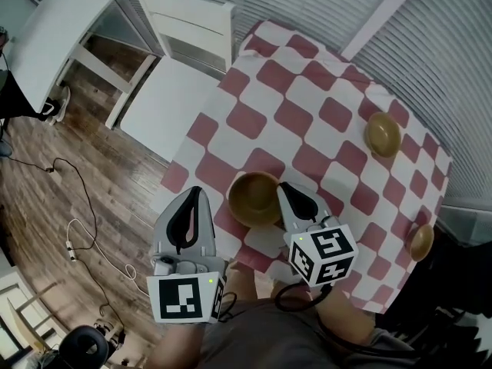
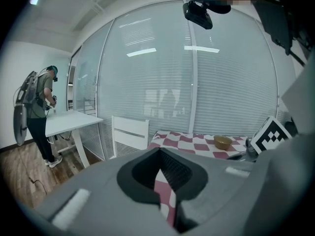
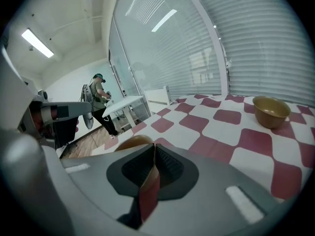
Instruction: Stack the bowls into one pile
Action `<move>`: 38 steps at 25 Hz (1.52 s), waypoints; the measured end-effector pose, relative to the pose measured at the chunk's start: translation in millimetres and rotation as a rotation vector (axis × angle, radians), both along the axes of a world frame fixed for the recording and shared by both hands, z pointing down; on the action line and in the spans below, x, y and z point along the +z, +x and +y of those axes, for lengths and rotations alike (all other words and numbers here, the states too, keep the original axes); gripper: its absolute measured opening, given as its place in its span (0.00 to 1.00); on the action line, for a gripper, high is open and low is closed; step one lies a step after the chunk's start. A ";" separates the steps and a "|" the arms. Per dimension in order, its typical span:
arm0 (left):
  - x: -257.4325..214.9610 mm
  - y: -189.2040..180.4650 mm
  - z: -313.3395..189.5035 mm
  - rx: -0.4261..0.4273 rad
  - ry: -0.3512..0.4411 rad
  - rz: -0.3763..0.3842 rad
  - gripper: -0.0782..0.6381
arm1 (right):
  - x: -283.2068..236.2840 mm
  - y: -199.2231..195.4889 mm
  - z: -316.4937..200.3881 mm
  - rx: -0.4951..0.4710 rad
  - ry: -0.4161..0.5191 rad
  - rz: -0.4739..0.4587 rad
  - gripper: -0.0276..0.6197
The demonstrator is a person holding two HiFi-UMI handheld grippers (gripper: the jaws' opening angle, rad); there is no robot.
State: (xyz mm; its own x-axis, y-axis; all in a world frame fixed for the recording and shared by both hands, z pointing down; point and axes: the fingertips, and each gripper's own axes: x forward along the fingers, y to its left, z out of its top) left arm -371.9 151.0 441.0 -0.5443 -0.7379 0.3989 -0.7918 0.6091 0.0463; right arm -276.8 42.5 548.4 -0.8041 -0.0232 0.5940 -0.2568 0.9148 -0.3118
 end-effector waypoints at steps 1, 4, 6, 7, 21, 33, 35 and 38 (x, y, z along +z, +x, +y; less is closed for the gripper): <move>-4.0 -0.5 -2.3 0.008 0.005 -0.006 0.11 | -4.7 -0.5 -2.4 0.012 -0.006 -0.010 0.10; -18.8 -1.3 -12.9 0.038 0.025 -0.029 0.11 | -23.2 -1.8 -13.1 0.052 -0.024 -0.049 0.10; -31.4 0.6 -21.2 0.062 0.040 -0.044 0.11 | -39.2 -0.9 -21.2 0.082 -0.035 -0.080 0.10; -38.1 2.1 -25.7 0.076 0.048 -0.051 0.11 | -47.7 0.1 -25.5 0.097 -0.037 -0.095 0.10; -109.9 53.9 -114.1 0.376 0.192 -0.160 0.11 | -141.5 49.3 -94.8 0.346 0.022 -0.277 0.10; -139.2 140.6 -174.1 0.597 0.253 -0.190 0.11 | -161.9 158.1 -144.4 0.592 0.063 -0.338 0.10; -139.0 161.2 -184.4 0.623 0.251 -0.189 0.11 | -162.0 180.4 -152.9 0.617 0.066 -0.340 0.10; -137.3 196.9 -205.6 0.668 0.247 -0.182 0.11 | -162.1 218.3 -168.9 0.657 0.068 -0.339 0.10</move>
State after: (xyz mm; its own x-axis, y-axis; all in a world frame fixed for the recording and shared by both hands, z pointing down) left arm -174.9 -54.6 303.7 0.0110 -0.9923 0.1238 -0.9987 -0.0170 -0.0479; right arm -58.5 -126.4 386.2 -0.7508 -0.5909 0.2954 -0.6576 0.6258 -0.4195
